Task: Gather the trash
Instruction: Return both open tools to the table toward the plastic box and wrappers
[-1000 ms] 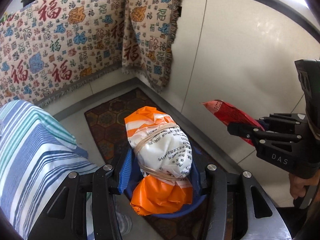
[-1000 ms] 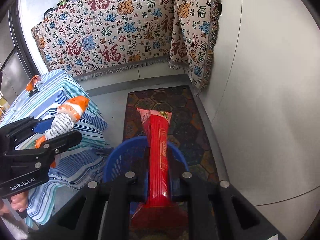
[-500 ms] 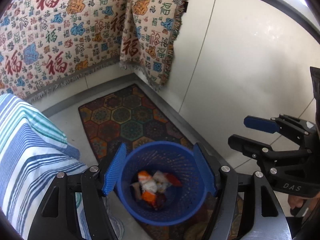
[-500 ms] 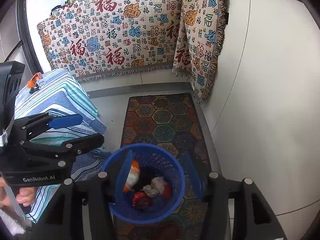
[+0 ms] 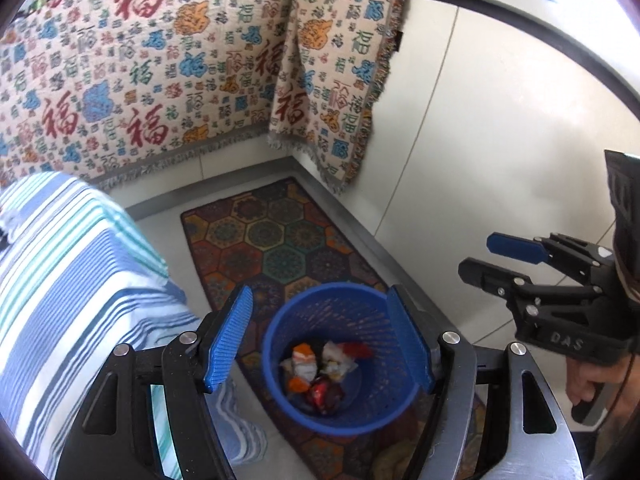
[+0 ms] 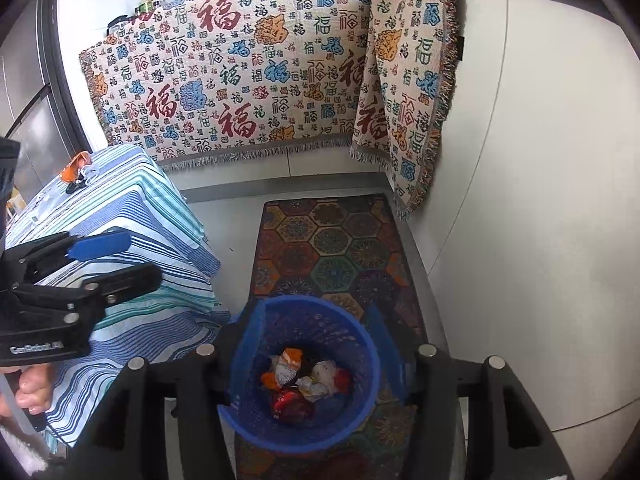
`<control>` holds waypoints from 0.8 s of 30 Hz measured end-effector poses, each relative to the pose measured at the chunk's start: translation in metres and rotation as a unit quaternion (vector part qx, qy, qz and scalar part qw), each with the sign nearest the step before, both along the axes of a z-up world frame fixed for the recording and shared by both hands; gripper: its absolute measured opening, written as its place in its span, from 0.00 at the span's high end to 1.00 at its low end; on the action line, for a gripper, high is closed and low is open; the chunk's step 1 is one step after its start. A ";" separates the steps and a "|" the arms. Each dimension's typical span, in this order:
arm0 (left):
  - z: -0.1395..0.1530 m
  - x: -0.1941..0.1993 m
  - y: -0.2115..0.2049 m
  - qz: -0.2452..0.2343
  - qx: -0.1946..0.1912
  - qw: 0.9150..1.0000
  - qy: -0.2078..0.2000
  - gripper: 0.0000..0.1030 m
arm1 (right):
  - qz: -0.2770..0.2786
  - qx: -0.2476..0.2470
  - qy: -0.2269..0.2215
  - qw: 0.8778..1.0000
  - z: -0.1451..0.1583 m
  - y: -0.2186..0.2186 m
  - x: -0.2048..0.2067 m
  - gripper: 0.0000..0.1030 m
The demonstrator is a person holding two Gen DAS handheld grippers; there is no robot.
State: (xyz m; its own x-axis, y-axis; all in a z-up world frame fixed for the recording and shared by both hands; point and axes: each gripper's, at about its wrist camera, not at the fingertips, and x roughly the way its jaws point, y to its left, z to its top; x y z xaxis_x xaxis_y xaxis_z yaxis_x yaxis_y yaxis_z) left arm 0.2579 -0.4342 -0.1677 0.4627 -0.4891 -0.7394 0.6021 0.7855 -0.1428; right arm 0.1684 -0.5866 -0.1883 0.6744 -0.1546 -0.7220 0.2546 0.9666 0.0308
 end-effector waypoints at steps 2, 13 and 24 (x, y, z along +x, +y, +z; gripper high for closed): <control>0.004 -0.004 0.022 0.017 -0.001 1.000 0.006 0.30 | 0.009 -0.002 -0.003 1.000 0.004 0.010 0.006 0.47; 0.017 -0.016 0.189 0.168 0.050 0.984 -0.020 0.25 | 0.140 -0.015 -0.014 0.990 0.022 0.144 0.066 0.46; -0.009 0.011 0.340 0.304 0.080 0.949 -0.005 0.25 | 0.260 -0.035 0.020 0.965 -0.007 0.300 0.116 0.46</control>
